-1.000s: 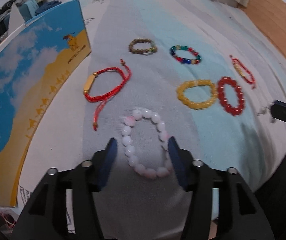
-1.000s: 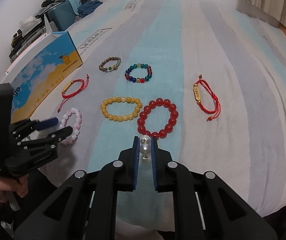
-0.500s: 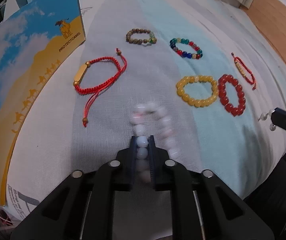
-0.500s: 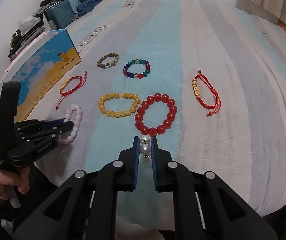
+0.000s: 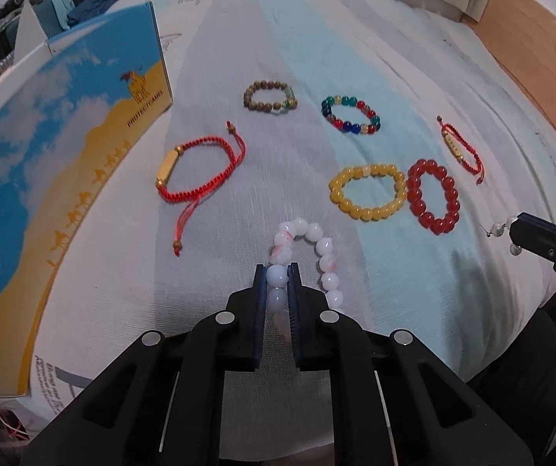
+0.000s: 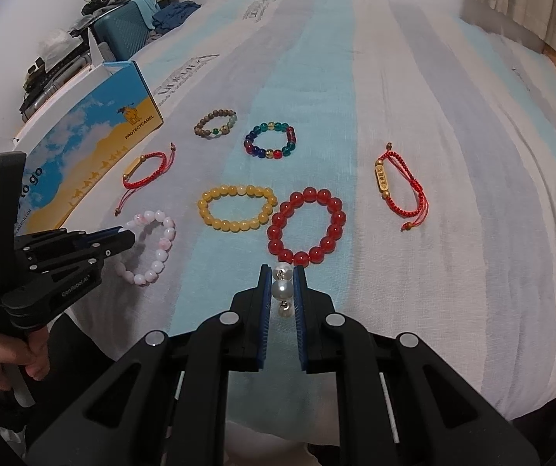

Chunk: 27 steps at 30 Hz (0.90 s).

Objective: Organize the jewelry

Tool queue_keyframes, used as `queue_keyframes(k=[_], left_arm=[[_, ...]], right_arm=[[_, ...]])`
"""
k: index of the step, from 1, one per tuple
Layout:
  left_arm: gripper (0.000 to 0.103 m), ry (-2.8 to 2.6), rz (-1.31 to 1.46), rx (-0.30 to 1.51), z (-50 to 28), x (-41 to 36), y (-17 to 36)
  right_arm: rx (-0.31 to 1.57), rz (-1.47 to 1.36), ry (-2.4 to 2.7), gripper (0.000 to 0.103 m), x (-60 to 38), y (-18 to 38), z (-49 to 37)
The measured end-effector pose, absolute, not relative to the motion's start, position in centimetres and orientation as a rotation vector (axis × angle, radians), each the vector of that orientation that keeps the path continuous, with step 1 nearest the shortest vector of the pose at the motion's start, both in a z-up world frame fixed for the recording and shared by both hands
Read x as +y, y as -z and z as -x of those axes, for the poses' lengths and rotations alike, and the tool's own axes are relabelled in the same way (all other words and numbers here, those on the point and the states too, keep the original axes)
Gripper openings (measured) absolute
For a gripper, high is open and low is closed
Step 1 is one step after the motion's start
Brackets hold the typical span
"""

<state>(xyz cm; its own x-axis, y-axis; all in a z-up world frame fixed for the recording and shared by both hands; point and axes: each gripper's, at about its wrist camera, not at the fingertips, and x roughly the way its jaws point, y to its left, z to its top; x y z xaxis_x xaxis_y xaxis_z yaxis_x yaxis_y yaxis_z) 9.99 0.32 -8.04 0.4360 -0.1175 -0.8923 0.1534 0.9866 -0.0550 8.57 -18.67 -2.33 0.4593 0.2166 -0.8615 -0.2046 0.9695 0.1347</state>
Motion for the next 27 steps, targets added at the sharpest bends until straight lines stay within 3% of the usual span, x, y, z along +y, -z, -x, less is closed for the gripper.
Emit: queue_keyframes(k=[27], left_arm=[[0.009,0.145,-0.067,0.984,-9.3,1.4,-0.2]], right_arm=[[0.949,0.005,-0.298,0.010,-16.1,-3.8,-8.8]])
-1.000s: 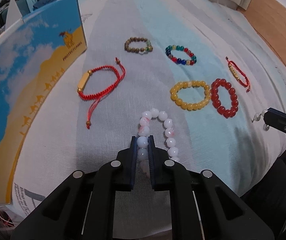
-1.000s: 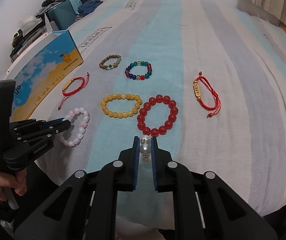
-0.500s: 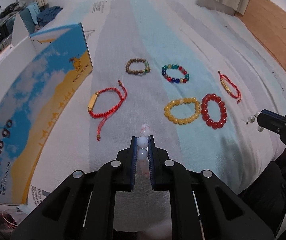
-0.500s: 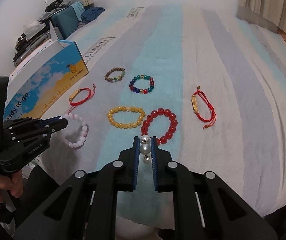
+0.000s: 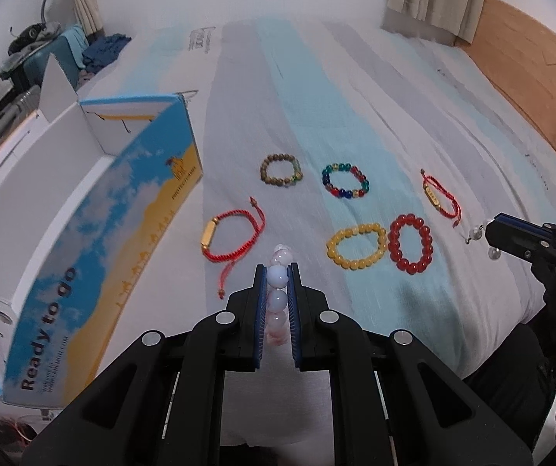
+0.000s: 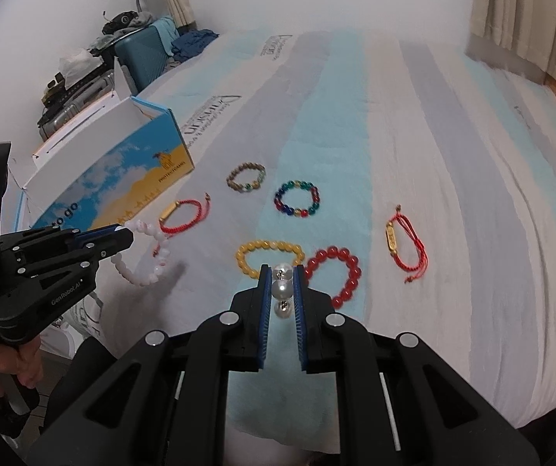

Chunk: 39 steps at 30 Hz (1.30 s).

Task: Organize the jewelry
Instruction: 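Carry the white bracelet and pearl strand with both tools into the cardboard box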

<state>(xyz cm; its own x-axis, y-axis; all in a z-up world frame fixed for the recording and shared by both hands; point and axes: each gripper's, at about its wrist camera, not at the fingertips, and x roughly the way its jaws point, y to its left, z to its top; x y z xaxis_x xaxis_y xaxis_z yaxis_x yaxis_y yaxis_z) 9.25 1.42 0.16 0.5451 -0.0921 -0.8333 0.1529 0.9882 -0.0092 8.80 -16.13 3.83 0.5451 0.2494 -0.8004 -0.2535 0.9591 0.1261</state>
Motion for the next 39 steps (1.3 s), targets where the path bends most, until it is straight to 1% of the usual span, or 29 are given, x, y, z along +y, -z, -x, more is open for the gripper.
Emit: queue_keyframes(k=[13,31,39], left_arm=[[0.009,0.115,-0.041,0.920,-9.2,3.9,-3.7],[0.009,0.043,-0.002,0.852,-8.6,10.7,-9.0],[0.010,0.000,0.012,0.843,-7.9,13.6,-10.4]], right_arm=[[0.893,0.040,-0.341,0.010,-12.5,-7.3,-10.0],[0.828,0.095,-0.454,0.010,-4.5,-10.8,-11.4],[0.800,0.125,-0.511,0.010,-0.7,-12.1,-11.5]])
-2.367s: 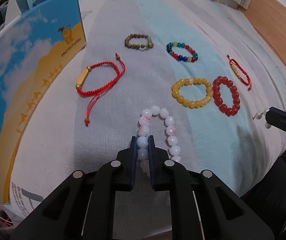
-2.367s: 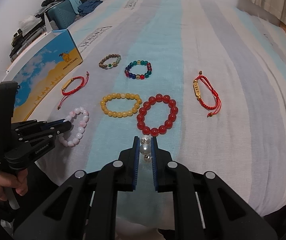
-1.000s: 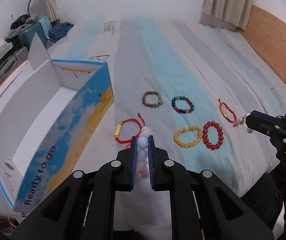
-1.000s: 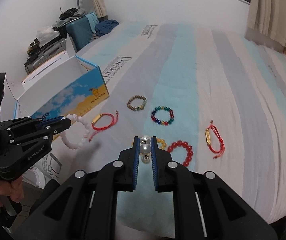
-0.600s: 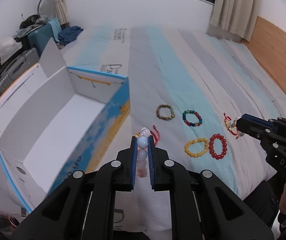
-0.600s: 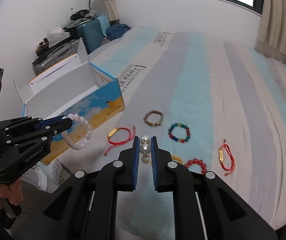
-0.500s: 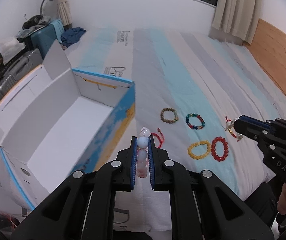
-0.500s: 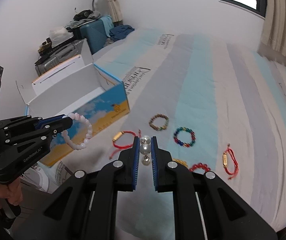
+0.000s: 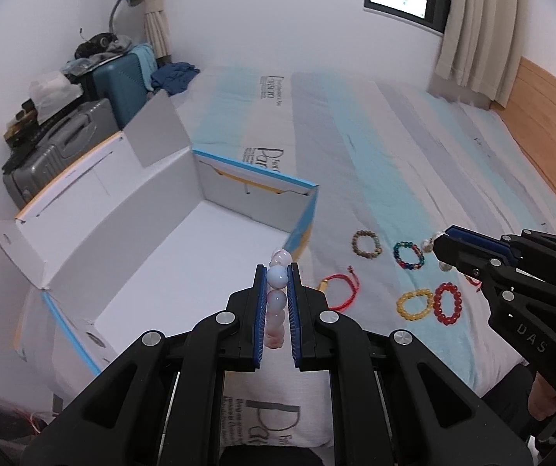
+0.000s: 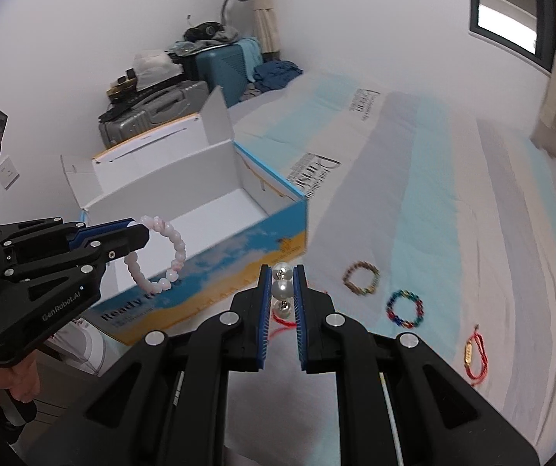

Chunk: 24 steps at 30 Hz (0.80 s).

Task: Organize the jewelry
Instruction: 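Carry the white bracelet and pearl strand with both tools into the cardboard box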

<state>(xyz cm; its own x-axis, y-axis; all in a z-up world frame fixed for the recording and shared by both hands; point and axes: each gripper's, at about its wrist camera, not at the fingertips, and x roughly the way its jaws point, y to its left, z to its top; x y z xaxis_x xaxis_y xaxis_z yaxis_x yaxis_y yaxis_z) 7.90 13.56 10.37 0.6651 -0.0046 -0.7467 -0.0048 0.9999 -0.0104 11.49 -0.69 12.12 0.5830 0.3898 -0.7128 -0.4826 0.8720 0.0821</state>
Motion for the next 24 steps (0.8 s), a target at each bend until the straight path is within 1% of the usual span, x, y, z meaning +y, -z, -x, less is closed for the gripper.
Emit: queue_keyframes(k=[12,17,24], left_arm=[[0.010,-0.062,0.034,0.877,-8.5,18.8,-10.3],[0.010,-0.086,0.043,0.902,-9.3,21.2,-9.6],[0.010,-0.099,0.057,0.950,-10.9,24.1,-8.0]], right_arm=[[0.792,0.210,-0.610,0.010,6.4,-13.2,-13.2],[0.807,0.256,-0.651,0.010,9.3,-12.7,-14.5],[0.875,0.322,-0.721,0.010,13.0,-10.9,-16.5]])
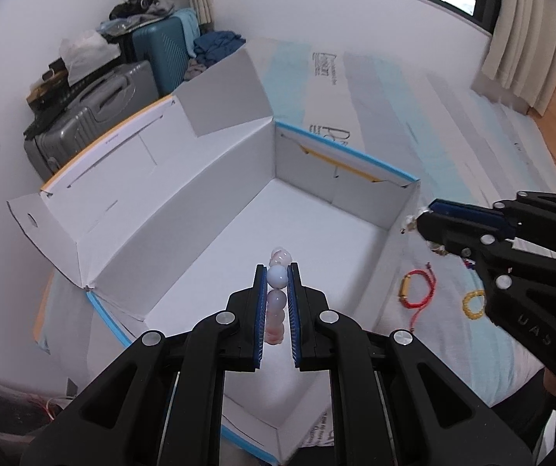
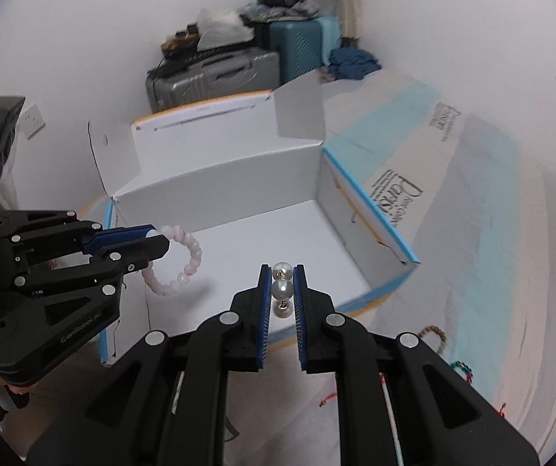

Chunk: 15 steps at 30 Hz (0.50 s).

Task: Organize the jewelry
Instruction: 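Carry the white bracelet and pearl strand with both tools into the cardboard box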

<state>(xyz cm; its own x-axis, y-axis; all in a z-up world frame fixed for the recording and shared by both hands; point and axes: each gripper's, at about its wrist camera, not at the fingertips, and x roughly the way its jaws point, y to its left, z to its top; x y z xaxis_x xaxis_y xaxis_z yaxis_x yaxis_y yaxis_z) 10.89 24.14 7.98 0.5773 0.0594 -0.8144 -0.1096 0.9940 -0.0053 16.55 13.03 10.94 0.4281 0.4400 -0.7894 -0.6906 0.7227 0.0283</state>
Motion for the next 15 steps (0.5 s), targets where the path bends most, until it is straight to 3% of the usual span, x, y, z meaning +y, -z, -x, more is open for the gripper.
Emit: queue_keyframes(k=[15], left_arm=[[0.010,-0.099,0.060,1.076,-12.9,27.1,-3.2]], right_arm=[[1.003,0.441,-0.805,0.010,17.8,-5.7,-19.1]])
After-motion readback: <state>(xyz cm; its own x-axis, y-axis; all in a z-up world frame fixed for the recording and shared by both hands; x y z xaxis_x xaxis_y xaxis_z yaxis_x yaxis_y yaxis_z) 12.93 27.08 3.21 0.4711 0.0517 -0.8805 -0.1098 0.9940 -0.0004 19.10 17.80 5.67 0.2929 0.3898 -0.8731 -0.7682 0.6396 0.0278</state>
